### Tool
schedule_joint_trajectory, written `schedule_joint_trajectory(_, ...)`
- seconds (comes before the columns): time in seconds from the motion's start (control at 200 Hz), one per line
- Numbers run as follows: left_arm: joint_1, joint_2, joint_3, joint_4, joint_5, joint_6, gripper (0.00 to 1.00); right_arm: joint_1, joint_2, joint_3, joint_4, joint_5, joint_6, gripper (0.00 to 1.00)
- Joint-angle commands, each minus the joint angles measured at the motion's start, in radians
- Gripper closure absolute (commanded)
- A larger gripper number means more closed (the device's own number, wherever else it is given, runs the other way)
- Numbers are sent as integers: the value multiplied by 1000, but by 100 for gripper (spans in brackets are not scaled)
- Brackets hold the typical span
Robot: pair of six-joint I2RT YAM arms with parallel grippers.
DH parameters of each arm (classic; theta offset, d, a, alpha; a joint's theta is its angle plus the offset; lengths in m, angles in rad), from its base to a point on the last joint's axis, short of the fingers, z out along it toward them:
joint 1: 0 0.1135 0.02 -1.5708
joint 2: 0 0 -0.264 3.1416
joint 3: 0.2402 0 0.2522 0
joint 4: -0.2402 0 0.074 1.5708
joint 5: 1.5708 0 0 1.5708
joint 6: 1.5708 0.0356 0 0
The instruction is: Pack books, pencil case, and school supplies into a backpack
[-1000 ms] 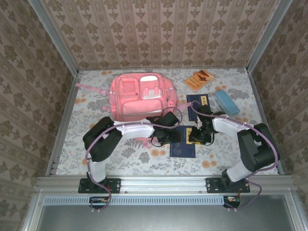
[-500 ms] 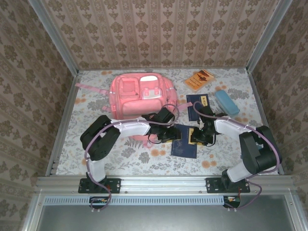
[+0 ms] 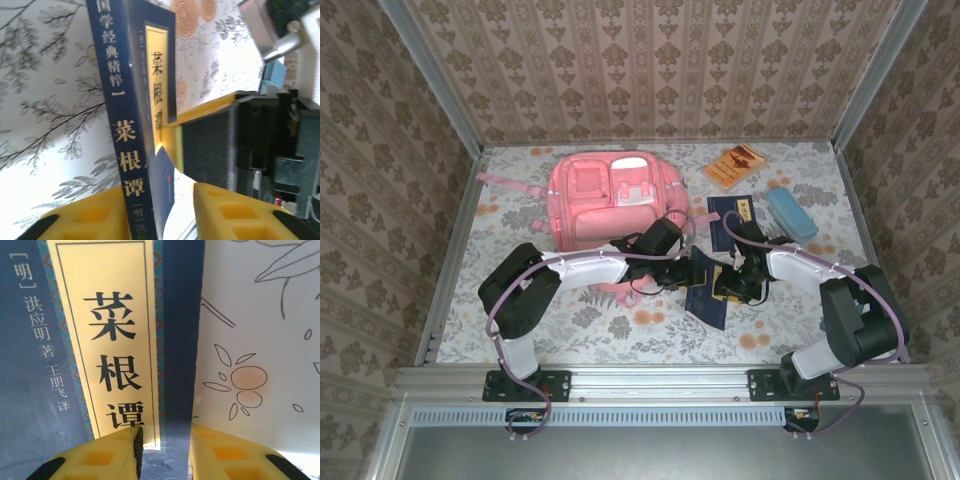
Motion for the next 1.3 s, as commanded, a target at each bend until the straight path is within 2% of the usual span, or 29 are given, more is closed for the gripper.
schedule_joint_trajectory(0.0,5,3,53,-84,-24,55,74,10,-20,-10,11,1,20,66)
schedule_joint_trajectory(0.09,12,-16,56,-104,-45,73,87,8,-56,-8,5,26,34,61)
schedule_joint_trajectory(0.185,25,-55,60,-126,-75,92,95,5,-136,-17,24,26,65,49)
schedule_joint_trajectory(0.375,86,-184,72,-162,-138,100,97,-16,-304,-21,147,-87,148,28)
schedule_joint_trajectory(0.56,189,-311,58,-128,-200,-33,98,-18,-417,-21,373,-271,347,14)
schedule_joint_trajectory(0.725,245,-395,51,-56,-246,-179,97,-11,-402,-68,694,-390,643,9)
schedule_joint_trajectory(0.83,264,-432,24,42,-255,-264,98,0,-346,-123,1052,-444,907,3)
schedule_joint_trajectory(0.865,268,-440,18,64,-256,-281,98,10,-324,-124,1122,-447,974,2)
schedule_joint_trajectory(1.125,273,-493,-30,157,-288,-396,98,66,-236,-56,1236,-369,1085,0)
schedule_joint_trajectory(1.295,271,-525,-74,208,-328,-460,98,81,-185,-34,1334,-305,1156,4)
